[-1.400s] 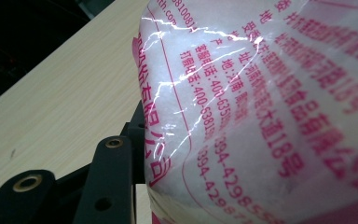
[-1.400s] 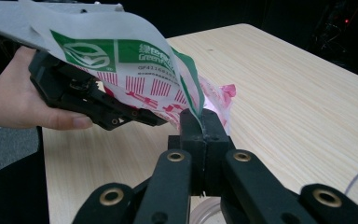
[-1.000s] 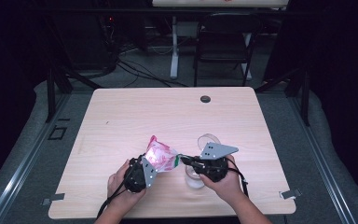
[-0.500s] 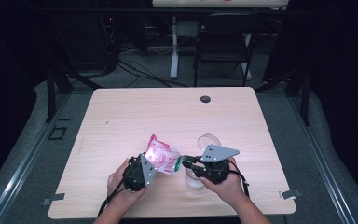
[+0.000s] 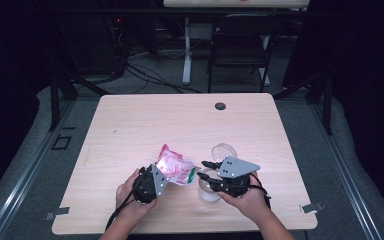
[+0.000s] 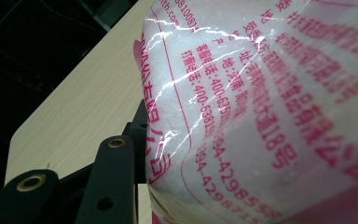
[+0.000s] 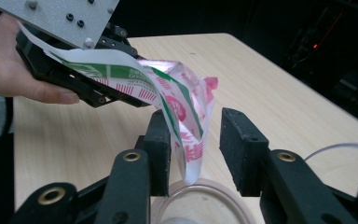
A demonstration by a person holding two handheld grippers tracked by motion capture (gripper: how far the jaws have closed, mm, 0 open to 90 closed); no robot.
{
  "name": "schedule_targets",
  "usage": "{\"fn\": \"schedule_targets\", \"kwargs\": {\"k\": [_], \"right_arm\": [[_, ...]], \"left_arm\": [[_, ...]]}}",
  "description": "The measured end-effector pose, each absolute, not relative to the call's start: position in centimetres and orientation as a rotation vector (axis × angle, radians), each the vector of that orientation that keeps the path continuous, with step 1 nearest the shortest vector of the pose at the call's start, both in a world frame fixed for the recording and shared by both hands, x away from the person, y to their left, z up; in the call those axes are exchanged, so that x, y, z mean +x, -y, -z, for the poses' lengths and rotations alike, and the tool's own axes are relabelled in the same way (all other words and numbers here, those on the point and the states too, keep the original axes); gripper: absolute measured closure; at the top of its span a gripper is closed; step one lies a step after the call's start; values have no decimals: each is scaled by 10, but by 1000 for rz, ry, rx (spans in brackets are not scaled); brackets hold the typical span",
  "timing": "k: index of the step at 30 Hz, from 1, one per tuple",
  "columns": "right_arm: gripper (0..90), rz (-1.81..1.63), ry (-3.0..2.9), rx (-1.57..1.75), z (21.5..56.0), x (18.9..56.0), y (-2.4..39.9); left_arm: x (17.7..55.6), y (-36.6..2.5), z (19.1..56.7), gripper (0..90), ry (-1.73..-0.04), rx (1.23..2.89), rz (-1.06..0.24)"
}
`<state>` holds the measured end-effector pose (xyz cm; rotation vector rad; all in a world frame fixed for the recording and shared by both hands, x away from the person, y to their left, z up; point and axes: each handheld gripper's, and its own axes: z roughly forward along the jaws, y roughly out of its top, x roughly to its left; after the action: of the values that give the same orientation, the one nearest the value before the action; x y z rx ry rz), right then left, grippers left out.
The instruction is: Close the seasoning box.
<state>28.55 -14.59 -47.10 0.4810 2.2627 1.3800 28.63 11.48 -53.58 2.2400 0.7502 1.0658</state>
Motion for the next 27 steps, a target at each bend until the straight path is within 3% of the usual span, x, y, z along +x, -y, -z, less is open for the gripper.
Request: {"fn": "schedule_targets", "kwargs": {"k": [17,27], "right_arm": [[629,-1346,-2287,333,469,278,133],[771,-1329,-2335,322,470,276,132]], "left_arm": [[285,-112,537,587,-728,2258,-1077],[284,-112,537,588,-718,2270,-1091]]}}
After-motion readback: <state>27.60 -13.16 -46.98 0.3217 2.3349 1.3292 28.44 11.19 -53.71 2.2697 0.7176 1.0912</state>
